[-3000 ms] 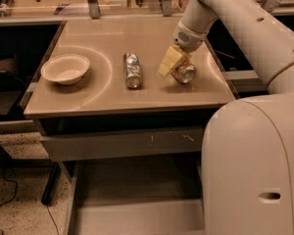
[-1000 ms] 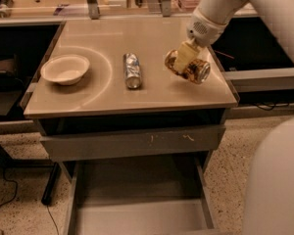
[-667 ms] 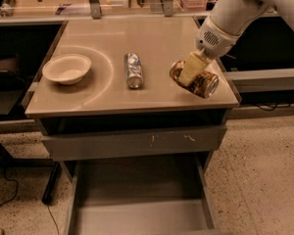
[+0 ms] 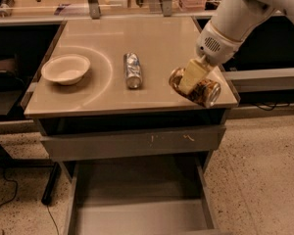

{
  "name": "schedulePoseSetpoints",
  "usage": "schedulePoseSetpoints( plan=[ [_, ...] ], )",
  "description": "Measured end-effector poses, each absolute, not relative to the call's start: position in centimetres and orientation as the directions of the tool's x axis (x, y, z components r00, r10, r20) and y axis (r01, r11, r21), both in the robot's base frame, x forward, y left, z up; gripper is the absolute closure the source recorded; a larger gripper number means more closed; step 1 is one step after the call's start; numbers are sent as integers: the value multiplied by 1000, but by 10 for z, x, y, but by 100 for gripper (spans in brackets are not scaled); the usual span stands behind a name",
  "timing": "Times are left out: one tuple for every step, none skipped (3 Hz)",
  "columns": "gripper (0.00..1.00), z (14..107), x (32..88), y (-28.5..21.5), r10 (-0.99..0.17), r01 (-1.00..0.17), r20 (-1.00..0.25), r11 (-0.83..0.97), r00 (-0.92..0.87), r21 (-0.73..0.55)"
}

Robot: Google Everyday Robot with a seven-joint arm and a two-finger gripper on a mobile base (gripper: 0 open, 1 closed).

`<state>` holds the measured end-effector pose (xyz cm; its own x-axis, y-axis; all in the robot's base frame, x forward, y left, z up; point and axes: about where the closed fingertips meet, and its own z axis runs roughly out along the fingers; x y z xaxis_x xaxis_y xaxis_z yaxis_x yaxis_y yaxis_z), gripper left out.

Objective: Place orange can into middle drawer

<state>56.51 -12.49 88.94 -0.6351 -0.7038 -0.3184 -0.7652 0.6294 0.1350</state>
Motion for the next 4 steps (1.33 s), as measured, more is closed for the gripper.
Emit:
schedulePoseSetpoints(
  plan=[
    [100, 905, 493, -110, -656, -724, -322, 668, -682, 174],
    [100, 884, 425, -88, -647, -703, -273, 660, -711, 265],
    [100, 862, 411, -88, -658, -694, -225, 659, -719, 291],
    [100, 862, 403, -78, -667, -702, -229, 640, -709, 311]
  ],
)
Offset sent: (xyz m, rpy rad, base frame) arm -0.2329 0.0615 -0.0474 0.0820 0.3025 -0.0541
